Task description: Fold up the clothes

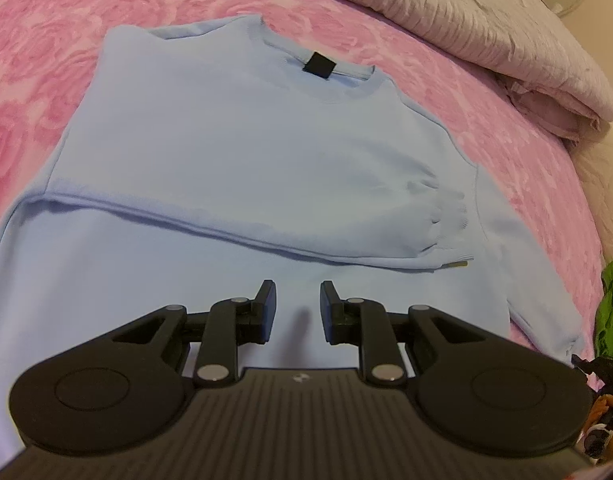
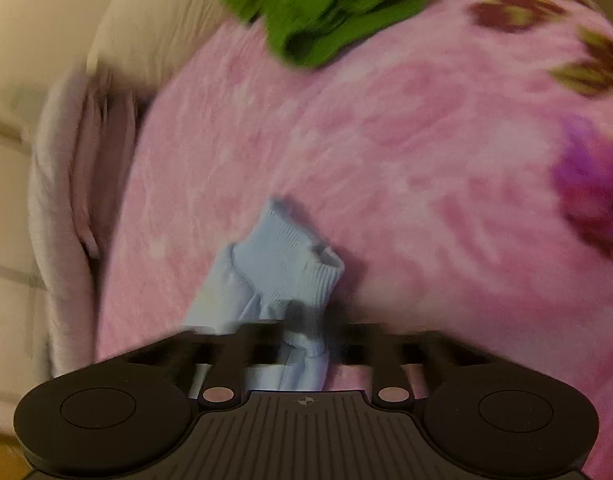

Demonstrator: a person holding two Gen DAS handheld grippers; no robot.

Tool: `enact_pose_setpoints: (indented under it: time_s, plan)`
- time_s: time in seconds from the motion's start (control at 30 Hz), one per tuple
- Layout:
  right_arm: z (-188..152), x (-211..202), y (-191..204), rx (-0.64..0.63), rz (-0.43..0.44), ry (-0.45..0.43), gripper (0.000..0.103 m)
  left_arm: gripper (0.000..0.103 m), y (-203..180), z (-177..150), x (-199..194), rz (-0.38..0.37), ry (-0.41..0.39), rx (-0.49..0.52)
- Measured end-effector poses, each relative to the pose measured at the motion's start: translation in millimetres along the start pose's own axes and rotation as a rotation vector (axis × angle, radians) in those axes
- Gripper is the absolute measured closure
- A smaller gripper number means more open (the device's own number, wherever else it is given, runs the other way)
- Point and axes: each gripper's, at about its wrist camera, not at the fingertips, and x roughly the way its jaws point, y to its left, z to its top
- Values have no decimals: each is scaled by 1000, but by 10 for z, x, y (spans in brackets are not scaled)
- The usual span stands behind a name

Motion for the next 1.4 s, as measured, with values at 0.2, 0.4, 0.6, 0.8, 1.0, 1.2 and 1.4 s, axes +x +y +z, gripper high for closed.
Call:
enact_pose_setpoints:
  time_s: [0.2, 0.4, 0.6, 0.8, 1.0, 1.2, 1.4]
  plan:
    - [-974, -520, 1119, -673, 75, -48, 96, 85, 203, -24, -111, 15, -4, -56]
    - [-2512, -926, 1882, -1240, 337, 138, 85, 85, 373, -131, -200, 11, 5, -133]
    - [-3061, -709, 1638, -1316, 222, 433, 54, 83, 339, -304, -148, -78, 51, -187]
    - [-2204, -570, 1371, -1007, 60, 407, 54, 76, 12, -498, 164, -265, 118, -295]
    - [-1563, -526, 1104, -671, -18, 369, 54, 75, -290, -632, 564, -311, 169, -344]
    - [-1138, -493, 895, -436, -77, 345, 54, 87, -581, -516, 694, -339, 133, -293]
    - [-1277, -527, 874, -418, -56, 368, 54, 100, -936, 82, 294, -395, -86, -9]
